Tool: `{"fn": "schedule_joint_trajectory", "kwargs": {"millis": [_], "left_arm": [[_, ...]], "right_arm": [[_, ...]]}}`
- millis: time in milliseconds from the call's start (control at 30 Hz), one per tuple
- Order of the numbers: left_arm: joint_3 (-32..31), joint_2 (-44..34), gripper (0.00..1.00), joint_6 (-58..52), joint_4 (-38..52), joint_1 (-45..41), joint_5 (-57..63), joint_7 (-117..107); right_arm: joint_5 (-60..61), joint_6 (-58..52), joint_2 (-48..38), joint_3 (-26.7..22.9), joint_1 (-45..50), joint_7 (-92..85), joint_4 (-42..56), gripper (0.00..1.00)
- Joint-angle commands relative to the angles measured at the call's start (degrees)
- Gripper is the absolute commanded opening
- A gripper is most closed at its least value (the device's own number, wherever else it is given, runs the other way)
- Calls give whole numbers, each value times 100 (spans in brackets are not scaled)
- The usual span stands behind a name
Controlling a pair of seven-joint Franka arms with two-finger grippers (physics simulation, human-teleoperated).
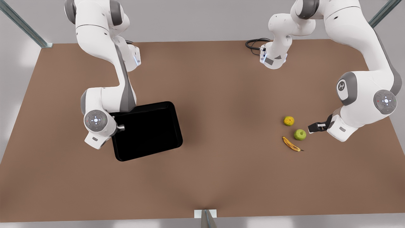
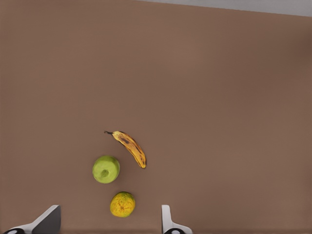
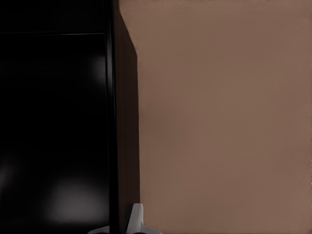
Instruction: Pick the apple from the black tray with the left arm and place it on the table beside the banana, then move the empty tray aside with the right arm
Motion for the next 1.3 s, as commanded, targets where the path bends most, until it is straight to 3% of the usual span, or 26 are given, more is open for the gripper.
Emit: {"fn": "schedule_joint_trajectory", "kwargs": {"millis": [0,400,467,500,533,567,600,633,800,967,1033,1067,1133,1167,1267], "left_arm": [[-4,-4,100,-2,-2,0,2,-22],[-4,-4,100,-2,-2,-9,11,-22],[-4,-4,100,-2,-2,-9,2,-22],[-4,5,100,-2,-2,-9,11,-22],[-4,-4,100,-2,-2,-9,2,-22],[-4,5,100,-2,-2,-9,2,-22],[-4,5,100,-2,-2,-9,11,-22],[-4,5,100,-2,-2,-9,11,-22],[-4,5,100,-2,-2,-9,11,-22],[-4,5,100,-2,-2,-9,11,-22],[-4,5,100,-2,-2,-9,11,-22],[-4,5,100,-2,6,-9,11,-22],[-4,14,100,-2,7,-27,11,-22],[-4,14,100,-2,-2,-27,11,-22],[-4,14,100,-2,-2,-27,11,-22]], "right_arm": [[-12,80,10,-19,2,-1780,9,18],[278,493,660,-10,-7,-1797,9,20],[286,493,687,-10,-7,-1780,9,27],[295,493,687,-10,-7,-1754,17,37],[295,493,765,-10,-7,-1718,79,69],[304,493,766,-10,-7,-1727,79,73],[295,493,766,-10,-7,-1727,79,90],[295,493,766,-19,-7,-1745,123,100],[585,414,546,-54,2,-1754,202,100],[550,-1044,-1405,192,-86,-1534,211,100],[313,-1466,-1914,1360,-1175,-1551,211,100],[67,-1660,-2170,2318,-1931,-1508,211,100],[32,-1810,-2179,3302,-3020,-1217,-35,100],[32,-1809,-2187,3646,-3356,-1182,-62,100],[-92,-1871,-2223,3646,-3338,-927,-53,100]]}}
